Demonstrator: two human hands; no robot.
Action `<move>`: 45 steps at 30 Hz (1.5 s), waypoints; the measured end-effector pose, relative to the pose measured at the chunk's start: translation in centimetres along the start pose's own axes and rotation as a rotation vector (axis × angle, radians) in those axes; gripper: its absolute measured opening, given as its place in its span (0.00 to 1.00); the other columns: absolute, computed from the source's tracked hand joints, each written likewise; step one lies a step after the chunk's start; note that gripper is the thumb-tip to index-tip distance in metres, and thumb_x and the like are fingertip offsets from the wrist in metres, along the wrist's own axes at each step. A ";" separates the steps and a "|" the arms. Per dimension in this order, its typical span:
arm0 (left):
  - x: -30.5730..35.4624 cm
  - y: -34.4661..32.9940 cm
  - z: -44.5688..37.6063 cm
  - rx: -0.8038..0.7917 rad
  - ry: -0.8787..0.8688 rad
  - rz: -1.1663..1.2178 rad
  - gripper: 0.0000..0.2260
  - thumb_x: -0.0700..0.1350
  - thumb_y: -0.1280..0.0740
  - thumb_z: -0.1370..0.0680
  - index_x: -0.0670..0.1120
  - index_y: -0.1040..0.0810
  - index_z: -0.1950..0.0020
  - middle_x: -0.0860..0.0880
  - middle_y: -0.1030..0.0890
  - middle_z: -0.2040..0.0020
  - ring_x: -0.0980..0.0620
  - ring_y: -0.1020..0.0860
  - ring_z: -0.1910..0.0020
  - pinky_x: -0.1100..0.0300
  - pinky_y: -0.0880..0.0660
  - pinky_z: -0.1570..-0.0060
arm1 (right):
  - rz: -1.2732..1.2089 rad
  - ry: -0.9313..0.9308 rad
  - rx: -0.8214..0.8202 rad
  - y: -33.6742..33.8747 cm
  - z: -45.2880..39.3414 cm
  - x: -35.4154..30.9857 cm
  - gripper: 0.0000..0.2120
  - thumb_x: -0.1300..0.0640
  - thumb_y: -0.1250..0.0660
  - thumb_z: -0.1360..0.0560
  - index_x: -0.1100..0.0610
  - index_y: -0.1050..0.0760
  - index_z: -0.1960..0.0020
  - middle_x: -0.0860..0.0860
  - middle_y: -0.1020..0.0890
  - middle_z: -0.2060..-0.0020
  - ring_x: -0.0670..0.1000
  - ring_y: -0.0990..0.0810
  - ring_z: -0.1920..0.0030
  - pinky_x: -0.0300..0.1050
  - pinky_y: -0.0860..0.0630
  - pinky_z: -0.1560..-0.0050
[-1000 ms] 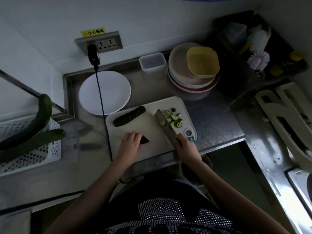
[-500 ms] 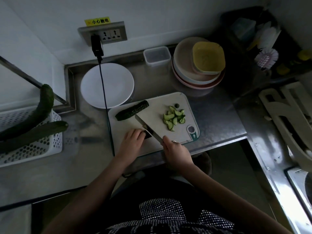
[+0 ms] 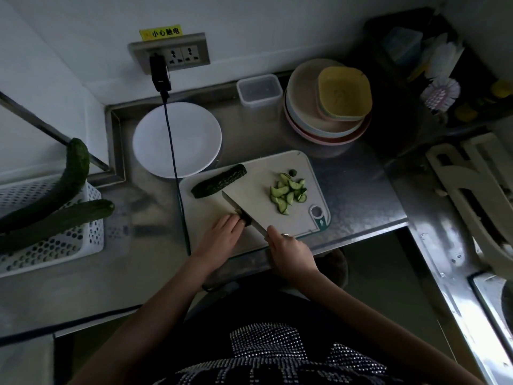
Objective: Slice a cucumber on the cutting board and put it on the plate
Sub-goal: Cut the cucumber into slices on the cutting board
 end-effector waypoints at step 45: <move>-0.5 0.4 0.5 0.060 0.043 0.086 0.18 0.31 0.32 0.37 0.38 0.24 0.48 0.40 0.21 0.52 0.45 0.31 0.50 0.53 0.20 0.67 | 0.016 -0.024 -0.031 -0.6 0.4 -0.8 0.09 0.51 0.48 0.17 0.56 0.38 0.43 0.59 0.20 0.53 0.63 0.20 0.54 0.53 0.28 0.60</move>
Point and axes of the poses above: each hand's wrist, its own z-axis away from the middle knuckle, its own y-axis out of the back of the hand, x = y × z, the point moved 4 cm from there along -z, towards the middle knuckle
